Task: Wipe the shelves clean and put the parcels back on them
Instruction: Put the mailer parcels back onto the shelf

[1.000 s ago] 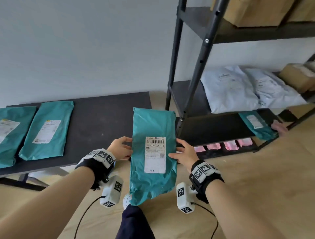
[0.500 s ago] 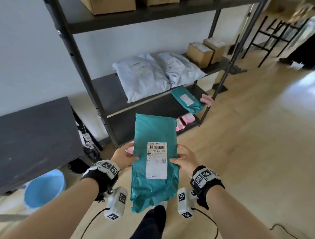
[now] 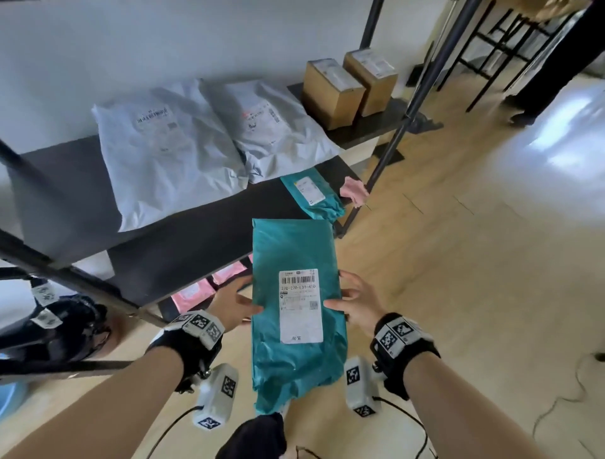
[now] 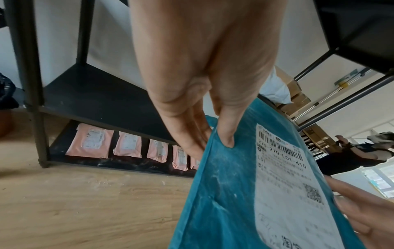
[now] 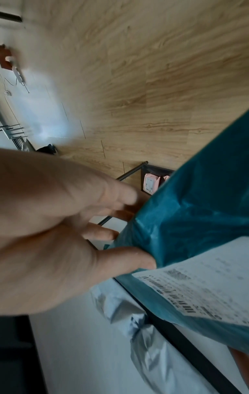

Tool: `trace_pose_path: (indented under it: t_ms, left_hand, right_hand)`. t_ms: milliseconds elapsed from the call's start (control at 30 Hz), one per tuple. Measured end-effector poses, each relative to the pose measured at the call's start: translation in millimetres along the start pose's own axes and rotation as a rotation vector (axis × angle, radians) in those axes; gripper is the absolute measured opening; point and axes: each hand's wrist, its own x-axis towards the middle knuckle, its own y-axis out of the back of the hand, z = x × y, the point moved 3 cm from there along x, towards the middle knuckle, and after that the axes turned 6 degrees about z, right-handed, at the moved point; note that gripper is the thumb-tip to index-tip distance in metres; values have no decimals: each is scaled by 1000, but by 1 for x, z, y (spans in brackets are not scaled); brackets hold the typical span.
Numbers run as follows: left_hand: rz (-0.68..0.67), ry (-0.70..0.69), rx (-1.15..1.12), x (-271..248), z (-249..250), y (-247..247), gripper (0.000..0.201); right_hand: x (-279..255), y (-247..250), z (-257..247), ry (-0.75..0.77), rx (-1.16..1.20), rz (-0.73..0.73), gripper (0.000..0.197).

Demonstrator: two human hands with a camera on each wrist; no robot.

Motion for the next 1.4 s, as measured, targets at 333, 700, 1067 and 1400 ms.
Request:
trace_pose_path:
  t_ms: [333, 700, 1067, 1400]
  left_hand:
    - [81, 71, -54, 89, 30, -81, 75]
    - [295, 208, -292, 217, 11, -135, 64]
    - [417, 298, -348, 345, -18, -77, 52]
    - [530, 203, -381, 411, -23, -35, 46]
  right_hand:
    - [123, 69, -16, -11, -60, -99, 80]
    - [293, 79, -11, -22, -130, -196, 76]
    - [425, -15, -24, 45, -213, -306, 62]
    - [498, -84, -28, 78, -41, -313, 68]
